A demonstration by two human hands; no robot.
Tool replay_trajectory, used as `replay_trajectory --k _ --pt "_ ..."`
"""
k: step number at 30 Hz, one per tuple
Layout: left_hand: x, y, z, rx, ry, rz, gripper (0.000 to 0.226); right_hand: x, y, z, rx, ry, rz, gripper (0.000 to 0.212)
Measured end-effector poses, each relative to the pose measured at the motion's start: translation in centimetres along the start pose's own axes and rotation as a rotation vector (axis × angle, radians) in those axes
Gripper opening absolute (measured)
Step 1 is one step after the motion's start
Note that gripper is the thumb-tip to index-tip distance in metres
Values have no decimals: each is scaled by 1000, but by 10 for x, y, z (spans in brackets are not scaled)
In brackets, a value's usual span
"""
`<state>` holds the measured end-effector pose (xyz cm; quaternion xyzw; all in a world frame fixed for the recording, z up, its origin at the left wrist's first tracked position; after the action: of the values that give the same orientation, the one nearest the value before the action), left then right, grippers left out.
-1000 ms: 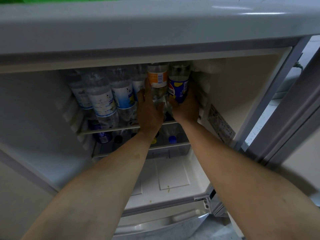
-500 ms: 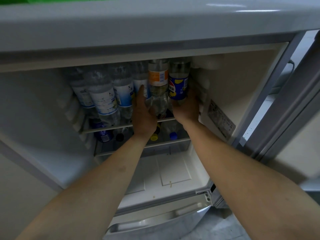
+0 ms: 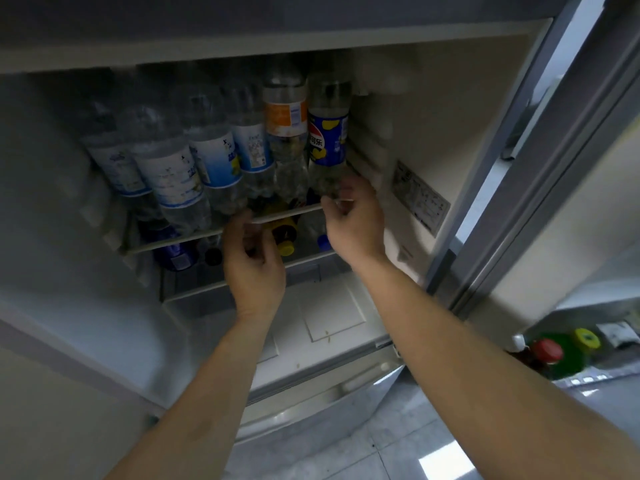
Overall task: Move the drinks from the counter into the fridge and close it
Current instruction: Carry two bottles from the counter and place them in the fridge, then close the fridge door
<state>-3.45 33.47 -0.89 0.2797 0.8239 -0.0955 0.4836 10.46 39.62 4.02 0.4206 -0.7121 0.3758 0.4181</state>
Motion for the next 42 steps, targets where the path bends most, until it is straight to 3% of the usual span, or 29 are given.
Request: replay_trajectory --k 3,12,16,19,23,31,38,42 --pt "1 -17 23 22 -79 -8 26 -13 -19 31 51 51 -7 28" --pt "-25 -48 125 137 -217 -139 22 -71 -113 122 125 249 13 16" --pt "-44 -48 200 224 -262 -160 20 -101 -187 155 97 305 -9 17" --pt "-58 -46 261 287 -338 -139 31 -129 -258 175 43 347 18 24" --pt "-77 -44 339 351 -417 -190 38 -171 -359 183 -26 475 83 12" --pt "-110 -18 416 443 -467 -218 33 -217 -493 105 -318 590 124 4" --pt "-127 35 413 496 -395 -154 38 -206 -538 -5 -460 540 81 25" --pt "-135 54 415 498 -389 -152 44 -183 -544 -73 -434 536 -32 27"
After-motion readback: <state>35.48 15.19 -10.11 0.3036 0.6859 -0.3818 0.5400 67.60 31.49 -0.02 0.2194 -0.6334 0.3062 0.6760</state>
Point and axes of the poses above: each hand's wrist, its own z-axis away from the middle knuckle, its own y-axis out of the palm, x = y × z, the point moved 1 cm from there along -z, towards the middle knuckle, and after that the axes turned 13 degrees about -x, right-handed, at the moved point
